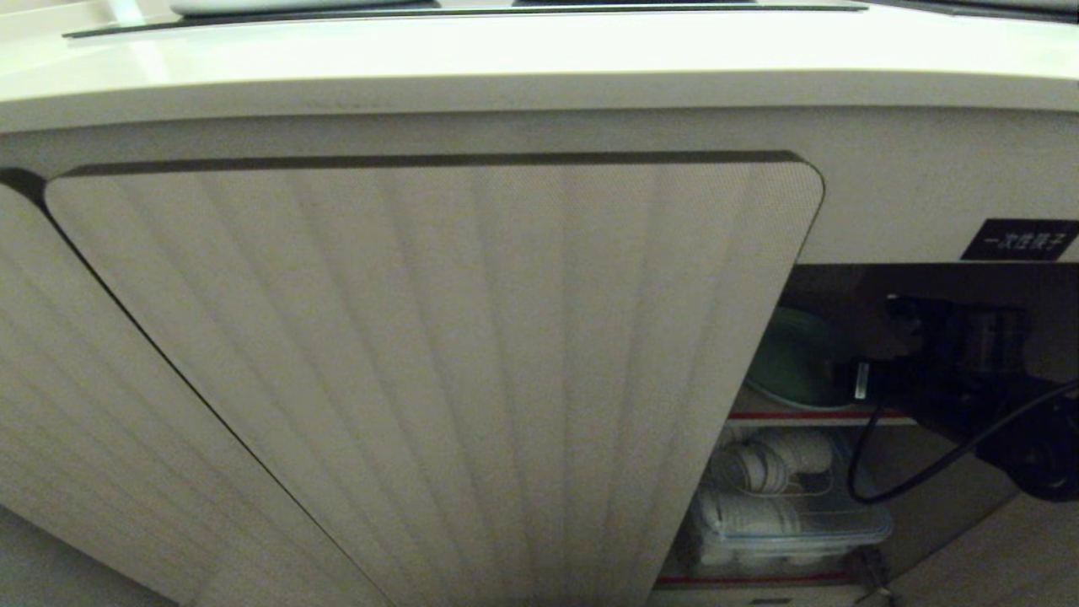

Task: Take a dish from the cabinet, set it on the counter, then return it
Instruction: Take the plate from the cabinet

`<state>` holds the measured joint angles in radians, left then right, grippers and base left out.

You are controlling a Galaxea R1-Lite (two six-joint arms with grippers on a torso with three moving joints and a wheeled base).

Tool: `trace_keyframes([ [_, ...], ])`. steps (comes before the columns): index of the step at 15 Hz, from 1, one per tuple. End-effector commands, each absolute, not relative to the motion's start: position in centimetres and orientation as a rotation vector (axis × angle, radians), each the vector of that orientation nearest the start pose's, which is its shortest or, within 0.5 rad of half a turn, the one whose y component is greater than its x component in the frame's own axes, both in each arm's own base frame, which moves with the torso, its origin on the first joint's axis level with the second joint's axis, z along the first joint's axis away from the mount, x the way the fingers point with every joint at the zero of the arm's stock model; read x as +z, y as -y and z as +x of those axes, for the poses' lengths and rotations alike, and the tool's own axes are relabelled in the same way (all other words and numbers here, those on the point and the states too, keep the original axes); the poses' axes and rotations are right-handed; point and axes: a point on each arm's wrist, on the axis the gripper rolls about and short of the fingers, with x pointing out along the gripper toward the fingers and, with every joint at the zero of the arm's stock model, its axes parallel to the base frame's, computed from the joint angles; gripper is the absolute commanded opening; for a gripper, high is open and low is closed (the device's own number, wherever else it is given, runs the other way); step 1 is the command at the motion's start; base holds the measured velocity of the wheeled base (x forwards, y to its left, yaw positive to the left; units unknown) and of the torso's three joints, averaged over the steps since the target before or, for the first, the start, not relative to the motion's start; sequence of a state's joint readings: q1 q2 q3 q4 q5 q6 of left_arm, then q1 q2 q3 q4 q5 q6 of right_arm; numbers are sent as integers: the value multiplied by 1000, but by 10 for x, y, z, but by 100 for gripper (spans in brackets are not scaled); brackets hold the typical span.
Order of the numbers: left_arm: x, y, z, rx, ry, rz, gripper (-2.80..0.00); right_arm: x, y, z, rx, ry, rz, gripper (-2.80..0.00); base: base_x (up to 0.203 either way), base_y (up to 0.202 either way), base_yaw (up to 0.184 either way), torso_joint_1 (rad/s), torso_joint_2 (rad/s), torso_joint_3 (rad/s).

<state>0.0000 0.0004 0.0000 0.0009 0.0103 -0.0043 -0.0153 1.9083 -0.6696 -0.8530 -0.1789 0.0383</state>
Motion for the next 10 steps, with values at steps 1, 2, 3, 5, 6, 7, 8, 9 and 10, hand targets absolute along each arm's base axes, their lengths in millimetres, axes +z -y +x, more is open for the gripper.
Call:
trace_keyframes([
  [1,75,0,-23,11,-1,-5,-280,103,9,327,-201,-361,5,0,0,0,0,0,0,0],
  [2,75,0,-23,11,0,-5,-280,103,9,328,-201,-354,5,0,0,0,0,0,0,0],
  [3,75,0,-23,11,-1,-5,-280,103,9,328,-200,-343,5,0,0,0,0,0,0,0],
  [5,75,0,-23,11,-1,-5,-280,103,9,329,-201,-337,4,0,0,0,0,0,0,0],
  [6,75,0,-23,11,0,-5,-280,103,9,329,-202,-337,4,0,0,0,0,0,0,0],
  [7,75,0,-23,11,-1,-5,-280,104,11,329,-209,-335,5,0,0,0,0,0,0,0],
  [8,75,0,-23,11,-1,-5,-280,104,12,329,-217,-336,5,0,0,0,0,0,0,0],
  [9,75,0,-23,11,0,-5,-280,104,14,328,-223,-335,6,0,0,0,0,0,0,0],
  [10,75,0,-23,11,0,-5,-280,104,14,328,-225,-335,8,0,0,0,0,0,0,0],
])
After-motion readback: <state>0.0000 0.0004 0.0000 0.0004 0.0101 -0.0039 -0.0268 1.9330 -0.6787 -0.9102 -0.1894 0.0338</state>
